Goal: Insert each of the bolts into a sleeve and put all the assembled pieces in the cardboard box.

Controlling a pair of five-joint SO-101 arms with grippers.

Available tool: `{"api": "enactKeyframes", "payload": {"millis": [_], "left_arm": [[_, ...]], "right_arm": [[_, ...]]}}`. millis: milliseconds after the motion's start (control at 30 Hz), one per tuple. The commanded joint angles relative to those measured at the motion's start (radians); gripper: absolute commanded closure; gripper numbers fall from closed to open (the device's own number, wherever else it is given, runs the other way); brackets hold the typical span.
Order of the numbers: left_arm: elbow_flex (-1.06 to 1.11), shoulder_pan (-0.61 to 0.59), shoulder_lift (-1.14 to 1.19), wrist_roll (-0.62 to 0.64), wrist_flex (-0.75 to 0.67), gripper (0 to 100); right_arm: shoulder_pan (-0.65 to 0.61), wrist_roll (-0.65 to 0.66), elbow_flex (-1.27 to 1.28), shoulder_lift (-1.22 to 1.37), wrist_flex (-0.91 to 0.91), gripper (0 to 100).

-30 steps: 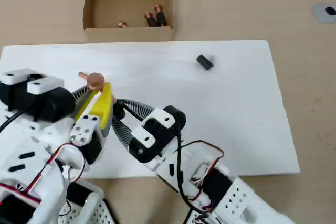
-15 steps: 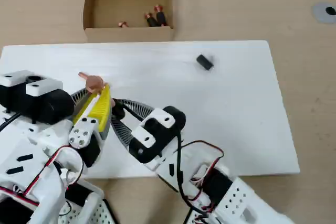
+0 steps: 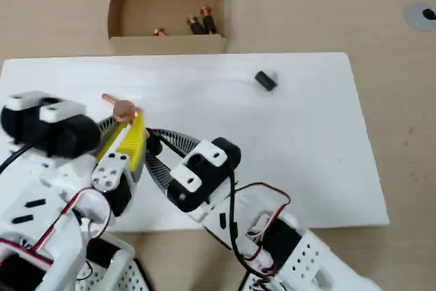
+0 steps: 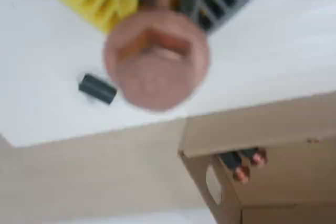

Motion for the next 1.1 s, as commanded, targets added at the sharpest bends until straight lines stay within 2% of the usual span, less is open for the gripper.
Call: {"api": "enactKeyframes", "payload": {"millis": [0,200,367,500,767,1067], "left_arm": [[-0.002,0.006,0.004,-0.006,-0.003,99],[-0.002,0.006,0.002,0.072,0.002,92],[-0.002,0.006,0.002,0.078,0.014,89],[-0.003,0.005,0.002,0.104,0.107,84],[-0.043,0.000,0.001,0.109,0.201,81],[-0.235,0.000,0.004,0.106,0.397,81]], "right_arm": [[-0.012,-0.009,-0.013,-0.022,-0.029,98.9],[-0.012,-0.009,-0.027,-0.022,-0.029,98.9],[-0.012,-0.008,-0.030,-0.022,-0.029,98.9],[-0.012,-0.008,-0.027,-0.022,-0.029,98.9],[-0.010,-0.006,-0.027,-0.022,-0.029,98.9],[0.125,-0.009,-0.071,-0.010,-0.011,98.9]]}}
